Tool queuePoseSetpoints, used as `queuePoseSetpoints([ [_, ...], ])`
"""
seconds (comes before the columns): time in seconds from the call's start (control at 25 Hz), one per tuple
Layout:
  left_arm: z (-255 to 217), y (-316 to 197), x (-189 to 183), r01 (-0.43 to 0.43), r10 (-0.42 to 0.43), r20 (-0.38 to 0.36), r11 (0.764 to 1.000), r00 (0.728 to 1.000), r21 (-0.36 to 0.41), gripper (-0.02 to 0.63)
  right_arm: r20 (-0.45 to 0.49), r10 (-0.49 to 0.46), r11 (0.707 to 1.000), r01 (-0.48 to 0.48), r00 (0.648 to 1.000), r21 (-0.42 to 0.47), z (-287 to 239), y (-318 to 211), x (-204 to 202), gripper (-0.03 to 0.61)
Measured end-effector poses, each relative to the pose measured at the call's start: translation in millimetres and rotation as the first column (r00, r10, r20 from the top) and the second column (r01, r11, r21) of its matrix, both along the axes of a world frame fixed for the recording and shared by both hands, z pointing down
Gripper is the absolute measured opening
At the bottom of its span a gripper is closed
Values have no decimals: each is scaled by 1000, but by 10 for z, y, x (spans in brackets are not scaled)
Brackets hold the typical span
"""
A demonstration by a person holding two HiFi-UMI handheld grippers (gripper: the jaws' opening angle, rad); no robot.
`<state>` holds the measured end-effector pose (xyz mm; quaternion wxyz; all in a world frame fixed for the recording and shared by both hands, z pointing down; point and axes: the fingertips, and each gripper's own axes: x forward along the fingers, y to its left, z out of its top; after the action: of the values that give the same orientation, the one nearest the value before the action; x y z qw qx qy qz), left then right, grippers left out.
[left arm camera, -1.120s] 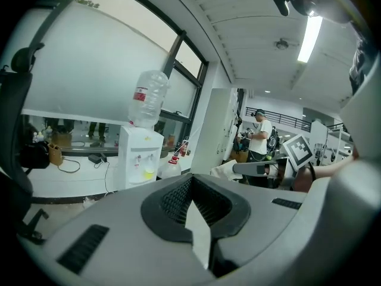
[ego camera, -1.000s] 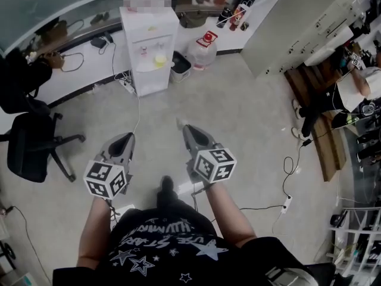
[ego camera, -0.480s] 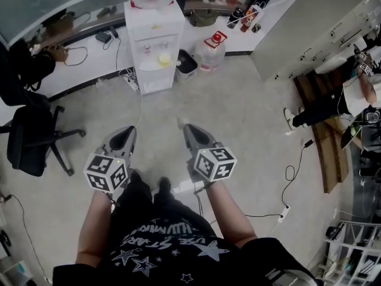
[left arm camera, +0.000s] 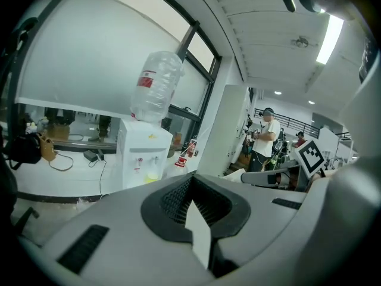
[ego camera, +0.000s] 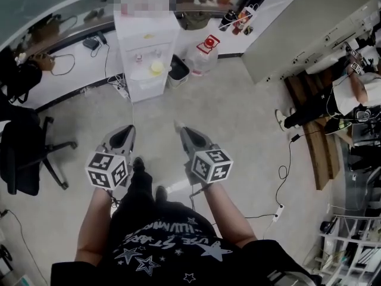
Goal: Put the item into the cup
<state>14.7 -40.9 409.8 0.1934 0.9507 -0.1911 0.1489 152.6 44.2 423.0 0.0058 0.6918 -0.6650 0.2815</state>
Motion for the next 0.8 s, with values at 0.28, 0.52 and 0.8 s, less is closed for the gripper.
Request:
queuePoseSetpoints([
  [0.28,130,-801,190,-40,41,12,999,999,-24,3,-34,36,999,-37,999,-37,63,-750,237,0],
  [0.52,236,-1308,263,-63,64,15,997,998,-50,3,-47,56,996,-59,997,-64,133,-1238,269,1],
  [0.8,457,-1604,309,-103,106,39,992,994,-76,3,-45,122,989,-125,992,-84,298,-1500,316,2],
])
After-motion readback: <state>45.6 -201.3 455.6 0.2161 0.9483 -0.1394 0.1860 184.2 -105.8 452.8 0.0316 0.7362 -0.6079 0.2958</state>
